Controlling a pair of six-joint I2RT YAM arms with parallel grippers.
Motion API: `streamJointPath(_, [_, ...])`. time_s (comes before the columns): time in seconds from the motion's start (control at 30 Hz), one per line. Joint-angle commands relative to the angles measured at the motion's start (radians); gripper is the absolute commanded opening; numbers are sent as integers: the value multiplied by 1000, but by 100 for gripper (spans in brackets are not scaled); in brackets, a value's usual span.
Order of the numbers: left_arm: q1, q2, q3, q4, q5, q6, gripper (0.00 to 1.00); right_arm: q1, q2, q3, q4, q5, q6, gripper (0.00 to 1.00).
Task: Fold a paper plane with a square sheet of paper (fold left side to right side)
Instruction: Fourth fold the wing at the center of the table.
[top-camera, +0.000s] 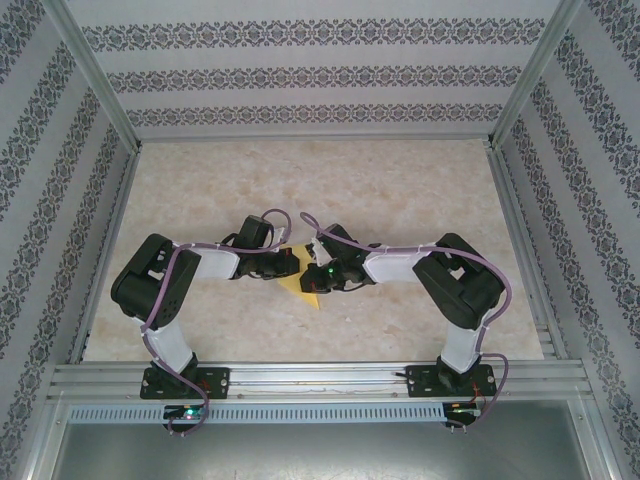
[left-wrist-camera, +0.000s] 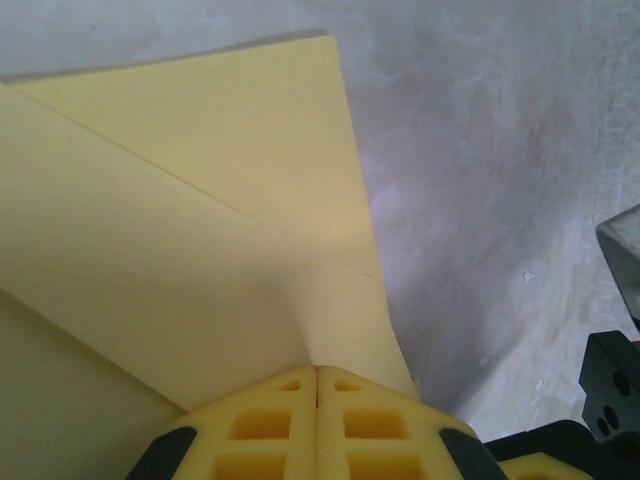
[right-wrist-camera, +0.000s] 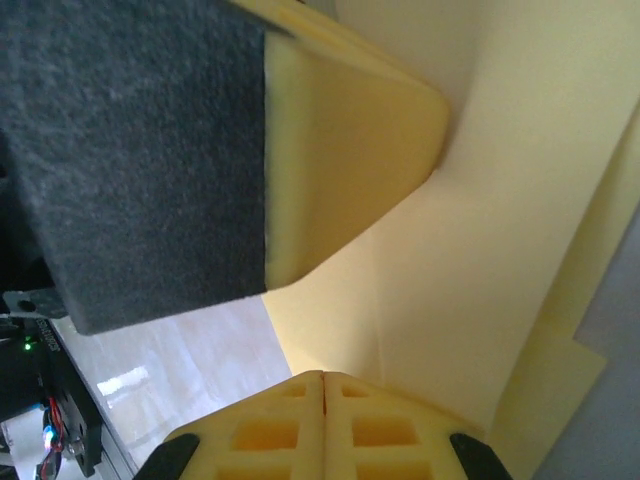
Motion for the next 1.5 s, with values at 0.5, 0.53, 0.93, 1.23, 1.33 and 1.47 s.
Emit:
streamJointPath(0.5, [-14, 19, -18, -80, -112, -7, 0, 15, 15, -21, -84, 54, -18, 0])
streamJointPath(0.53, [-13, 17, -17, -84, -117, -9, 0, 18, 10, -27, -85, 54, -15, 0])
streamJointPath(0.93, [-11, 29, -23, -89, -142, -23, 0, 52, -31, -105, -77, 31, 22, 0])
streamJointPath(1.23, [-9, 26, -23, -90, -142, -21, 0, 65, -67, -182, -51, 39, 54, 0])
streamJointPath(1.33, [-9, 27, -24, -90, -140, -20, 0, 73, -77, -202, -39, 33, 65, 0])
streamJointPath(1.47, [-8, 24, -25, -90, -139, -20, 0, 79, -91, -234, -31, 33, 83, 0])
